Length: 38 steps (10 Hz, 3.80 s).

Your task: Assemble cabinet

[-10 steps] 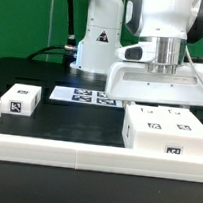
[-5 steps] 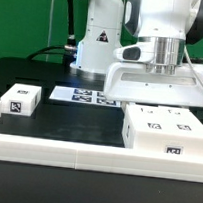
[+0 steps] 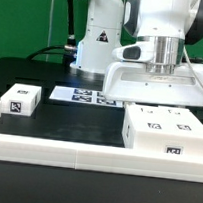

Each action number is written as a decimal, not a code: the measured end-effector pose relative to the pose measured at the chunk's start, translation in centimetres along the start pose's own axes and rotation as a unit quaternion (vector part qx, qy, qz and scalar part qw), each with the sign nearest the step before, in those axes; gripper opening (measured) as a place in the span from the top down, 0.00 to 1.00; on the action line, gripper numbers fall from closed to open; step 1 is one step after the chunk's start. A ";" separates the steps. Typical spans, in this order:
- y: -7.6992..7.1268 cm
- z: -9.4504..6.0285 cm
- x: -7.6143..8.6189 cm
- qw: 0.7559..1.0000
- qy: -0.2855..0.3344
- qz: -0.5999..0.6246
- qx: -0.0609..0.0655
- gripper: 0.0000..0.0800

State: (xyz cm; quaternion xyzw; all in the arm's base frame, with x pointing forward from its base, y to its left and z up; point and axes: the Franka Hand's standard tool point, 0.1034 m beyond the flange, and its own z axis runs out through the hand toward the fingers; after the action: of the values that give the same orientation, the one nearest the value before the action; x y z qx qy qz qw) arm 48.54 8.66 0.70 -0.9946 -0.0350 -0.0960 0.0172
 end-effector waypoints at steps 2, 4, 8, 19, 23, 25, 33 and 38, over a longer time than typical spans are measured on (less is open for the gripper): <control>0.2 0.1 0.1 1.000 0.002 -0.006 -0.001 0.54; 0.2 0.2 0.0 1.000 0.002 -0.010 -0.001 0.71; 0.5 0.2 -0.2 1.000 -0.001 -0.021 -0.002 0.78; 0.0 -4.2 0.2 0.999 -0.025 -0.022 0.005 0.78; -0.1 -4.1 0.0 0.999 -0.030 -0.022 0.005 0.78; -0.2 -5.4 0.5 0.999 -0.032 -0.022 0.007 0.78; -0.4 -7.3 2.6 0.998 -0.054 -0.018 0.011 0.80; 0.6 -9.3 3.9 0.996 -0.086 -0.025 0.015 0.84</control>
Offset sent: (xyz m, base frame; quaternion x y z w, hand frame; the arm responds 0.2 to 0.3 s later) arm 0.0000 -0.0006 -0.0031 0.0009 0.0084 -0.0025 1.0000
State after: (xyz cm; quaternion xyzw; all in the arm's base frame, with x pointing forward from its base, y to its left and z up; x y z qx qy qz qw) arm 50.65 7.94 10.60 -0.9976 -0.0625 -0.0100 0.0263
